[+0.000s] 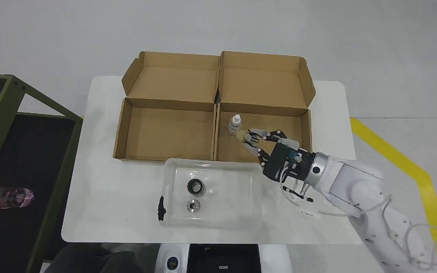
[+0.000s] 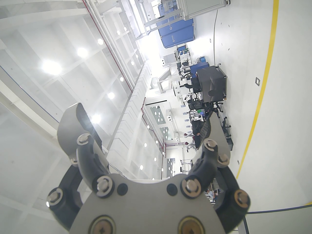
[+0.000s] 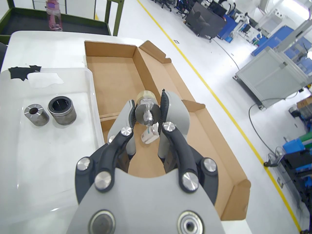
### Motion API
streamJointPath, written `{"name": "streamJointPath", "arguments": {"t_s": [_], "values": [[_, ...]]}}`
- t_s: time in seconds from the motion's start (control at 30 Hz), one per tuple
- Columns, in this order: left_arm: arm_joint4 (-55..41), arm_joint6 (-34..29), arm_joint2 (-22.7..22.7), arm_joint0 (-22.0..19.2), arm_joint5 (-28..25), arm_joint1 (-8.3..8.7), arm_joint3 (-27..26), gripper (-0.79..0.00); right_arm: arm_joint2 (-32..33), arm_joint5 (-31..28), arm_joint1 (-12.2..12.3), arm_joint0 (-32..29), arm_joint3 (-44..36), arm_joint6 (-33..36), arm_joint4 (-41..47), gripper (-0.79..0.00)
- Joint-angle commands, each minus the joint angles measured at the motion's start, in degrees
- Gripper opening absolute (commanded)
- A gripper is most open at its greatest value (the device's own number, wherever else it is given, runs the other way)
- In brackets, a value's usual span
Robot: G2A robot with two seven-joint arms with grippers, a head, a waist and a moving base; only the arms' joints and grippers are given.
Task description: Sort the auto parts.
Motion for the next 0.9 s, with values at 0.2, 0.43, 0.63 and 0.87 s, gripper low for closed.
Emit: {"name": "streamJointPath", "arguments": {"t_s": [0.2,0.43,0.63,0.87], "values": [[0.0,0.0,0.0,0.0,0.0,0.0,0.0,0.0,0.6,0.5,-0.3,1.6,3.0,3.9,3.5,-0.785],[0.0,0.0,0.0,0.0,0.0,0.0,0.0,0.0,-0.3,-0.2,-0.8,4.3,7.0,9.5,6.4,-0.785],[0.0,0.0,0.0,0.0,0.0,0.0,0.0,0.0,-2.1,-1.3,-1.2,7.8,10.8,15.2,9.0,-0.785],[0.0,0.0,0.0,0.0,0.0,0.0,0.0,0.0,-4.4,-2.9,-1.8,11.6,14.5,19.4,10.7,-0.785]]}}
